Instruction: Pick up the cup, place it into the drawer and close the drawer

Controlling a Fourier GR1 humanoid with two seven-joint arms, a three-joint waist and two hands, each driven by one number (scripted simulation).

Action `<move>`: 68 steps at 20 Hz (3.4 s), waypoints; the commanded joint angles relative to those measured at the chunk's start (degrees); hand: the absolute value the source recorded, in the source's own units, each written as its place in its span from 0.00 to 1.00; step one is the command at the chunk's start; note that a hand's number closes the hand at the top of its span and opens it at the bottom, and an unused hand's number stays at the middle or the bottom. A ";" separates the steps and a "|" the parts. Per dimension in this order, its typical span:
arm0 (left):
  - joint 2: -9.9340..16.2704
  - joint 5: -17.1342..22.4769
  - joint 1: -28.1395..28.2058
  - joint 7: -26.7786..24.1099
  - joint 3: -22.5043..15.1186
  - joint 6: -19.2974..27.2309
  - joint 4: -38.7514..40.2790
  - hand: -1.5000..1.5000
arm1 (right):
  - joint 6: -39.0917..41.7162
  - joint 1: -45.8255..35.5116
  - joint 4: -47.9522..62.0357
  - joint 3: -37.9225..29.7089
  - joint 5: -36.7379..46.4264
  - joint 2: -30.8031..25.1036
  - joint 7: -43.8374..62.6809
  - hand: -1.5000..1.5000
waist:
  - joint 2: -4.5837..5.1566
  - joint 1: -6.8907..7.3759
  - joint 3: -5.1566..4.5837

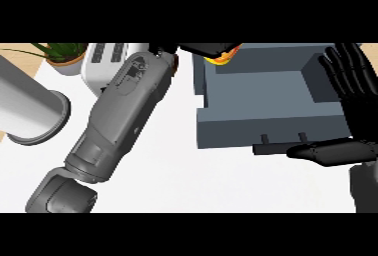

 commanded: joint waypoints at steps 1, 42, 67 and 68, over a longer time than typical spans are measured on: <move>-0.18 2.19 -6.46 4.25 -4.55 5.56 7.95 1.00 | -0.10 -1.59 0.41 -0.35 -0.25 -0.10 -0.55 0.00 | 0.45 -1.27 0.01; -0.19 27.14 -1.85 -10.35 -14.30 3.08 13.39 0.00 | 22.21 -2.84 1.19 20.08 12.27 -11.79 3.26 0.00 | 0.72 -1.43 -0.01; 7.43 29.32 16.88 -10.36 -13.42 -8.87 -2.68 0.00 | -1.86 -26.30 69.92 15.69 33.34 -6.88 -29.21 1.00 | 1.11 10.21 0.21; 7.78 29.07 16.85 -9.59 -13.83 -8.21 -4.27 0.00 | -1.49 -29.63 71.21 14.91 33.26 -6.75 -27.00 1.00 | 0.79 11.27 0.20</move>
